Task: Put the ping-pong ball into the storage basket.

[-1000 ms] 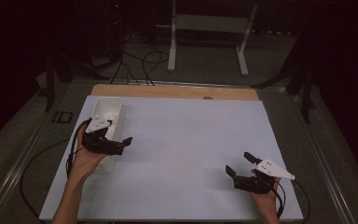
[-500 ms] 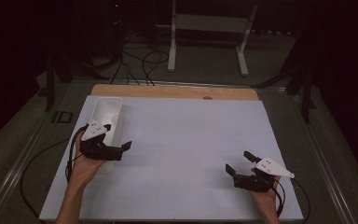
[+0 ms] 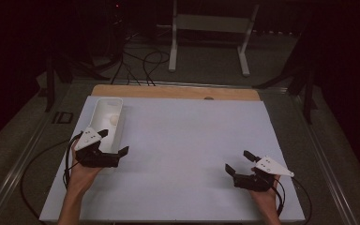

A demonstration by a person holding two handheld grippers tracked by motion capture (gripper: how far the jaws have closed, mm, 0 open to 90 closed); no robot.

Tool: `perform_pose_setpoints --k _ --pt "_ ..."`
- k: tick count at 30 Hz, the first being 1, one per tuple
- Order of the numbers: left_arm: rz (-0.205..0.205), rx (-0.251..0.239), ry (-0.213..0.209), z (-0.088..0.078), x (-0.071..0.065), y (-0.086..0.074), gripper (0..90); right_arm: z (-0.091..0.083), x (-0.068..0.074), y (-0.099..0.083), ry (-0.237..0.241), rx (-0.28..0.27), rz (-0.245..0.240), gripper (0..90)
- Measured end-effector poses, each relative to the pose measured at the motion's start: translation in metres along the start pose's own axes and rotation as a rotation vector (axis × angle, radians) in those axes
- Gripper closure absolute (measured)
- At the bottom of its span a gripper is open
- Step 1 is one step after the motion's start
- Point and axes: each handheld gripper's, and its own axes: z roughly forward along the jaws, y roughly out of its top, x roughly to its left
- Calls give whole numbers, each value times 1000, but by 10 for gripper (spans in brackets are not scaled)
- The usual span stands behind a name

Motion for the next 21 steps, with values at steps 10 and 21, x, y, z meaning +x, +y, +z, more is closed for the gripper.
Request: perform_pose_setpoints --k 10,21 --pt "-8 -78 14 -9 -1 -18 8 1 -1 2 8 0 -12 80" --pt "-9 -121 24 -19 -2 -33 7 2 3 7 7 -14 -44 80"
